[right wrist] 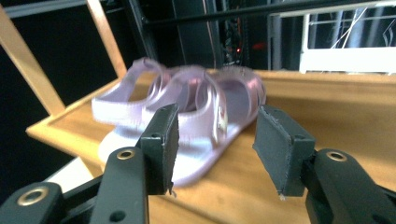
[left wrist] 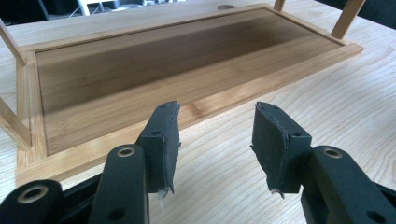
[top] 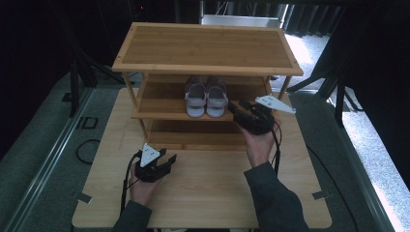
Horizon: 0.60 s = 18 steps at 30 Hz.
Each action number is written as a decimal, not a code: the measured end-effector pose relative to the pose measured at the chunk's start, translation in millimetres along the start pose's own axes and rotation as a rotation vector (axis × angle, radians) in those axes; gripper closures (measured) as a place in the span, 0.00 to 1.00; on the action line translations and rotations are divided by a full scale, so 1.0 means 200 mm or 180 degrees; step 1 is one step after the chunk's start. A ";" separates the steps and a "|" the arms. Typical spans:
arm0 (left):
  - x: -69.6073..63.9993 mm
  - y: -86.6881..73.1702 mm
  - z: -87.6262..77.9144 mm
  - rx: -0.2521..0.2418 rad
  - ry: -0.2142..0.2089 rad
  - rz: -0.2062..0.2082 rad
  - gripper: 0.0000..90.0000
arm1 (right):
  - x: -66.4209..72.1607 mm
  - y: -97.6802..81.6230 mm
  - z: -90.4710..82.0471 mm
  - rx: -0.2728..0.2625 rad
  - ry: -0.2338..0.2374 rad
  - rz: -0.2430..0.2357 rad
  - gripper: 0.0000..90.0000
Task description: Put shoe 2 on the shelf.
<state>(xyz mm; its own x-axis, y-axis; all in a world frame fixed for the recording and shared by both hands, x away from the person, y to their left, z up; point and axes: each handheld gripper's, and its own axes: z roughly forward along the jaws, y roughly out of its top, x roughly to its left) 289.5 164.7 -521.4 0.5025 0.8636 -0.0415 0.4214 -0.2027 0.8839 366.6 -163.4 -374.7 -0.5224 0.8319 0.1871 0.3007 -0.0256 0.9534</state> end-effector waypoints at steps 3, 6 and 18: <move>0.00 0.00 0.00 0.0001 0.0002 -0.0004 0.58 | -0.01 -0.02 -0.02 0.0045 0.0010 -0.0040 0.55; 0.01 0.00 0.00 0.0005 0.0010 -0.0019 0.58 | -0.02 -0.09 -0.07 0.0188 0.0035 -0.0165 0.54; 0.01 0.00 0.00 0.0026 0.0023 -0.0027 0.57 | -0.12 -0.39 -0.18 0.0696 0.0043 -0.0316 0.53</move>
<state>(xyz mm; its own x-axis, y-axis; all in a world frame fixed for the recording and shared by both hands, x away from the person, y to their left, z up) 290.3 166.9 -522.0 0.4935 0.8686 -0.0457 0.4318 -0.1990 0.8797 326.5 -201.9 -444.6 -0.5682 0.8169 0.0995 0.4122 0.1779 0.8936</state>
